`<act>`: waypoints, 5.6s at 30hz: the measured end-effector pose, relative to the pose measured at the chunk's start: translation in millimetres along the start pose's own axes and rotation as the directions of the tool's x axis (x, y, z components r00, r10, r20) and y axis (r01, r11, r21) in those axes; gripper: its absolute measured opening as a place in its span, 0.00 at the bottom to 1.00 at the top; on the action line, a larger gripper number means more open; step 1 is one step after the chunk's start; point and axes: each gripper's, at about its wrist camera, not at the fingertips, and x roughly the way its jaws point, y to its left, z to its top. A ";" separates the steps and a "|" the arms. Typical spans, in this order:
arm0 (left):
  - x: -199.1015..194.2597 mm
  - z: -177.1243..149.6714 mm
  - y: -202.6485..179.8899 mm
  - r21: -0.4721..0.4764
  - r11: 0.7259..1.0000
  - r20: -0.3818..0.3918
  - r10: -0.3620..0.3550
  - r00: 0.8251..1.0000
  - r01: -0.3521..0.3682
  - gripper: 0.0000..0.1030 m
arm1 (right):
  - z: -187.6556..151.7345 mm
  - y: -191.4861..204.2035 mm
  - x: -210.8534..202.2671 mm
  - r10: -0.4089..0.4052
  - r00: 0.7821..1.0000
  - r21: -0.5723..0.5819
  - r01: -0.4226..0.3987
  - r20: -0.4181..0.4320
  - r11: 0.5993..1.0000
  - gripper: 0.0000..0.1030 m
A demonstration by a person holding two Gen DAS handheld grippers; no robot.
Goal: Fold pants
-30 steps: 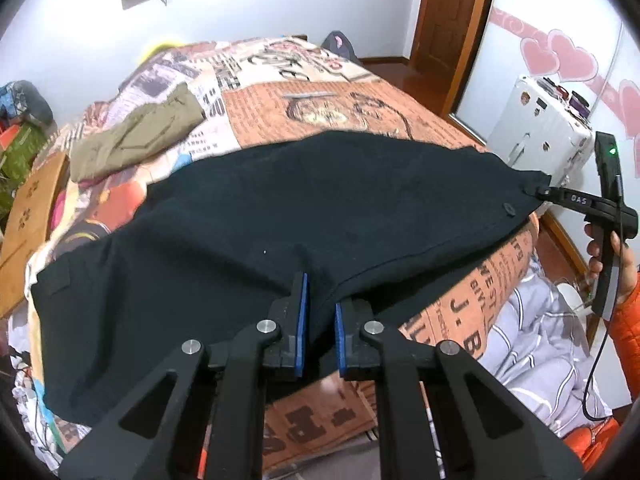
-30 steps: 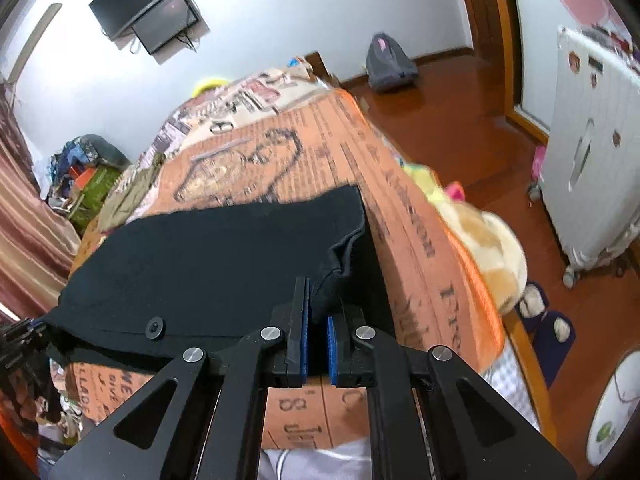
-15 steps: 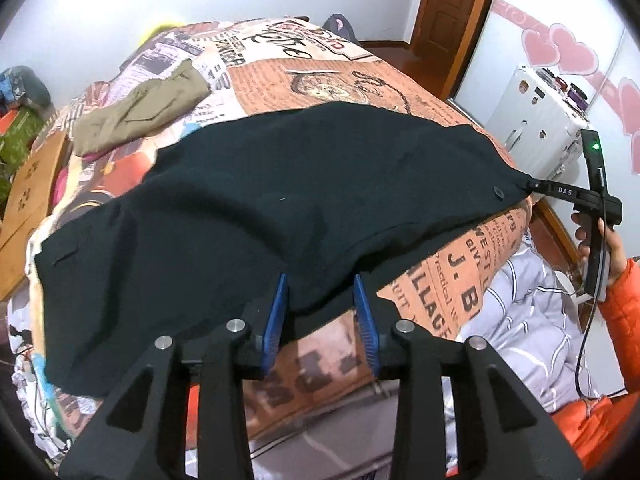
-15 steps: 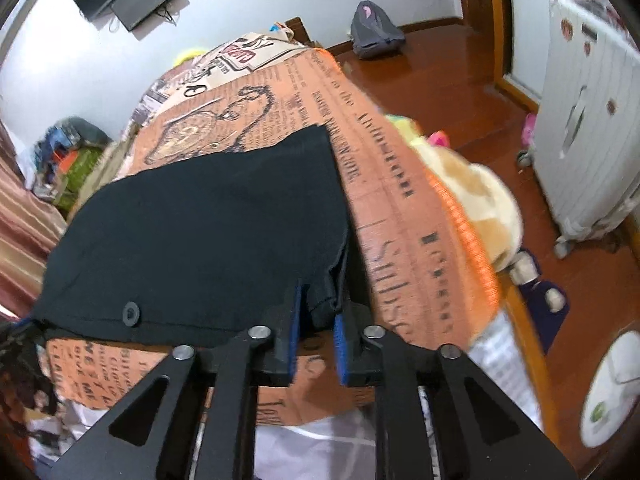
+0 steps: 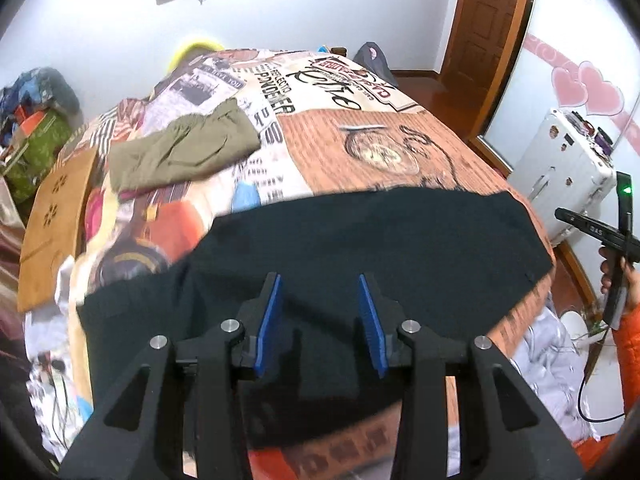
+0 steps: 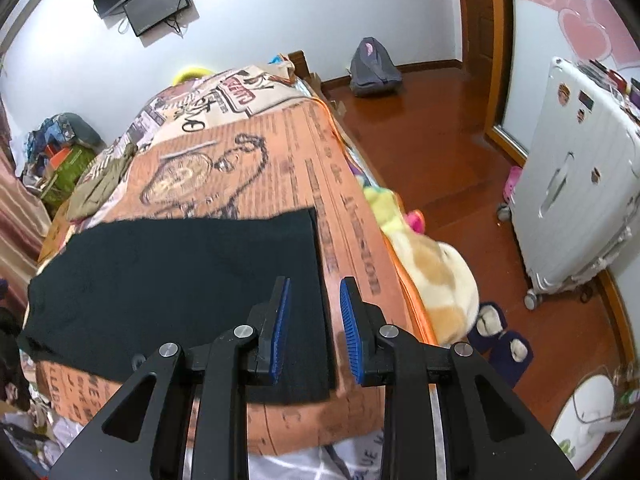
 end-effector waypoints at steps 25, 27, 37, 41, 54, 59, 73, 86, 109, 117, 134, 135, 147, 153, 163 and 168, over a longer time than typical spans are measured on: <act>161.3 55.9 63.3 -0.005 0.995 -0.190 -0.097 0.977 0.098 0.50 | 66.0 204.9 110.6 0.328 0.913 -0.393 -0.402 -0.244 0.827 0.46; 163.9 56.5 66.4 -0.021 0.994 -0.185 -0.110 0.977 0.108 0.50 | 64.6 217.6 117.5 0.343 0.898 -0.408 -0.433 -0.277 0.804 0.48; 164.8 55.2 72.7 -0.039 0.995 -0.151 -0.094 0.984 0.090 0.30 | 48.2 245.0 132.9 0.315 0.874 -0.489 -0.471 -0.369 0.734 0.20; 165.6 55.3 74.4 -0.048 0.997 -0.148 -0.072 0.986 0.066 0.30 | 47.0 246.5 125.0 0.291 0.901 -0.544 -0.427 -0.321 0.722 0.08; 169.1 62.7 78.7 -0.046 0.998 -0.145 0.027 0.989 -0.034 0.30 | 51.4 247.4 130.0 0.227 0.950 -0.590 -0.310 -0.212 0.746 0.02; 135.4 67.1 97.3 -0.105 0.994 -0.094 0.000 0.996 -0.009 0.30 | 62.5 233.5 128.1 0.214 0.957 -0.553 -0.287 -0.194 0.782 0.02; 103.7 9.6 127.0 -0.159 0.987 -0.155 -0.005 0.988 -0.020 0.44 | 60.2 252.0 107.6 0.311 0.918 -0.506 -0.396 -0.247 0.766 0.39; 111.9 -24.0 148.2 -0.237 0.972 -0.137 -0.039 0.990 0.006 0.48 | 56.2 349.2 133.3 0.344 0.843 -0.561 -0.534 -0.413 0.633 0.39; 72.2 -81.8 270.2 -0.405 0.898 -0.063 0.161 0.985 -0.173 0.53 | 24.5 460.8 219.3 0.154 0.756 -0.561 -0.589 -0.636 0.582 0.31; 70.1 -84.2 268.4 -0.381 0.902 -0.050 0.200 0.979 -0.204 0.59 | 20.6 467.4 215.0 0.152 0.811 -0.608 -0.534 -0.565 0.588 0.06; 67.5 -76.3 274.9 -0.335 0.872 -0.117 0.336 0.935 -0.356 0.61 | 59.0 444.4 185.6 0.200 0.908 -0.680 -0.409 -0.367 0.609 0.08; 66.4 -74.2 275.2 -0.338 0.870 -0.124 0.338 0.933 -0.360 0.60 | 69.6 433.9 177.4 0.212 0.907 -0.660 -0.411 -0.363 0.629 0.09; 32.5 -16.7 208.9 -0.289 0.922 -0.016 0.265 0.964 -0.259 0.54 | 123.5 254.2 84.6 0.181 0.975 -0.516 -0.222 -0.130 0.827 0.27; 42.6 22.8 143.0 -0.216 0.967 0.022 0.142 0.990 -0.134 0.56 | 115.8 157.6 58.6 0.089 0.995 -0.414 -0.100 -0.045 0.905 0.35; 110.0 26.6 53.5 -0.088 0.995 -0.115 0.046 0.992 -0.057 0.56 | 76.6 37.8 70.6 -0.062 0.995 -0.244 0.041 -0.078 0.969 0.36; 125.9 15.6 42.6 -0.080 0.993 -0.151 0.071 0.986 -0.084 0.60 | 52.1 23.6 100.9 -0.036 0.987 -0.177 0.008 -0.155 0.984 0.39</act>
